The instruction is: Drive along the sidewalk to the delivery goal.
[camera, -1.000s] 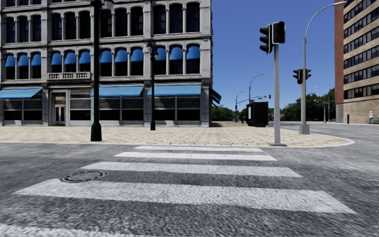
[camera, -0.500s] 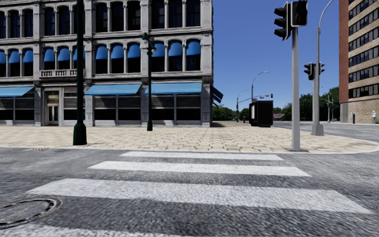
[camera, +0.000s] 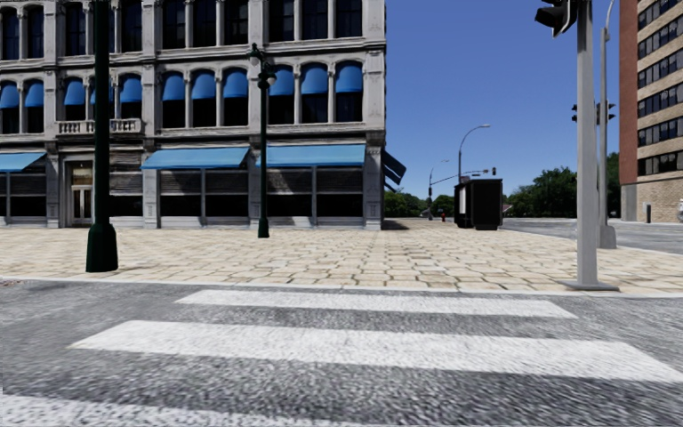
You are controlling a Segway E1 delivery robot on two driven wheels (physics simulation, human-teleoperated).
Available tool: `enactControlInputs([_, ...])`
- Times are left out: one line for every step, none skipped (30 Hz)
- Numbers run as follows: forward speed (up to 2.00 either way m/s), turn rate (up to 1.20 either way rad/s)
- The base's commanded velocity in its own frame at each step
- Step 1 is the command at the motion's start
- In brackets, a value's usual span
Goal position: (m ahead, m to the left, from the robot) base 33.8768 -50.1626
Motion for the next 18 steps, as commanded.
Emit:
enactControlInputs([2.0,-0.07])
enactControlInputs([2.0,-0.07])
enactControlInputs([2.0,-0.08])
enactControlInputs([2.0,-0.09])
enactControlInputs([2.0,-0.23])
enactControlInputs([2.0,-0.28])
enactControlInputs([2.0,-0.29])
enactControlInputs([2.0,-0.29])
enactControlInputs([2.0,-0.37])
enactControlInputs([2.0,-0.37])
enactControlInputs([2.0,-0.43])
enactControlInputs([2.0,-0.44])
enactControlInputs([2.0,-0.44])
enactControlInputs([2.0,-0.44])
enactControlInputs([2.0,-0.45])
enactControlInputs([2.0,-0.45])
enactControlInputs([2.0,-0.45])
enactControlInputs([2.0,-0.45])
